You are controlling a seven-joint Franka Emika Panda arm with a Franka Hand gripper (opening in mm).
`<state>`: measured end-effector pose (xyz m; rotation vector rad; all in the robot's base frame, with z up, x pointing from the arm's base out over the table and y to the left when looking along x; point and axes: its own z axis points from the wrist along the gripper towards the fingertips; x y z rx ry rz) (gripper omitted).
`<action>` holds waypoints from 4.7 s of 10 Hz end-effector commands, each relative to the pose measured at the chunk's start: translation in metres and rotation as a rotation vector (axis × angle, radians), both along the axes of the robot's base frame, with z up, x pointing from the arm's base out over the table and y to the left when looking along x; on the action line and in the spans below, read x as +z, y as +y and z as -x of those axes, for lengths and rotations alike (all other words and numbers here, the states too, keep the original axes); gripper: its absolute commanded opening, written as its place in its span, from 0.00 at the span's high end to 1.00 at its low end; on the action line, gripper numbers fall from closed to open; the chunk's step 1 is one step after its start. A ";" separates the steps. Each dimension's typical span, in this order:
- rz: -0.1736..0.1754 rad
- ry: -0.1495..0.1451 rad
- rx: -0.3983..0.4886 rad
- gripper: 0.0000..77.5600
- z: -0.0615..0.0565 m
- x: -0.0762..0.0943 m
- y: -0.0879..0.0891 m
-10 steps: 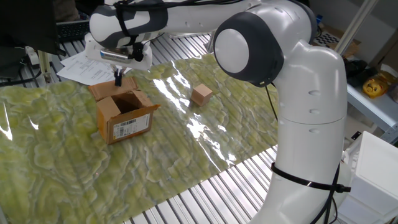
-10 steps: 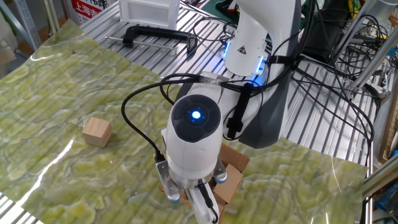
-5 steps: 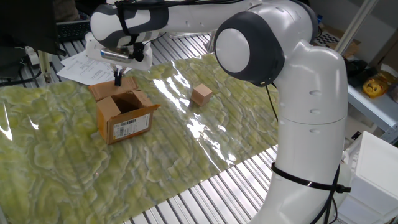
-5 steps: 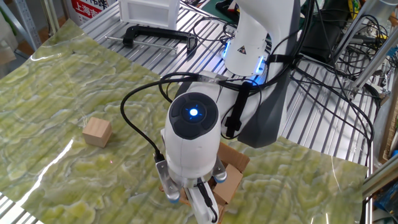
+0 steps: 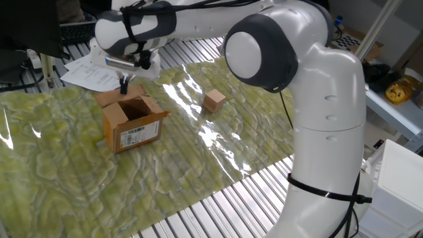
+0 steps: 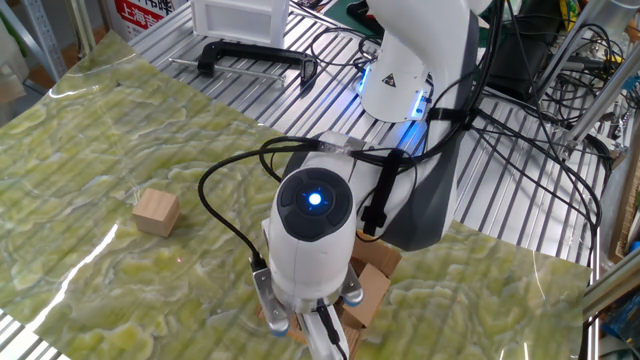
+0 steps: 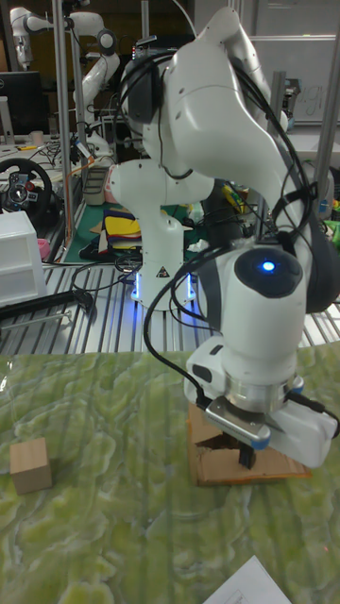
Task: Open a box
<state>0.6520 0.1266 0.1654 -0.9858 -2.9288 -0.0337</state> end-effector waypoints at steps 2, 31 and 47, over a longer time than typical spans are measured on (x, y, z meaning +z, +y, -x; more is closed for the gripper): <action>0.011 -0.011 -0.008 1.00 -0.006 -0.018 0.005; 0.054 0.051 0.083 1.00 0.065 0.004 -0.008; 0.072 0.079 0.220 1.00 0.070 0.033 -0.077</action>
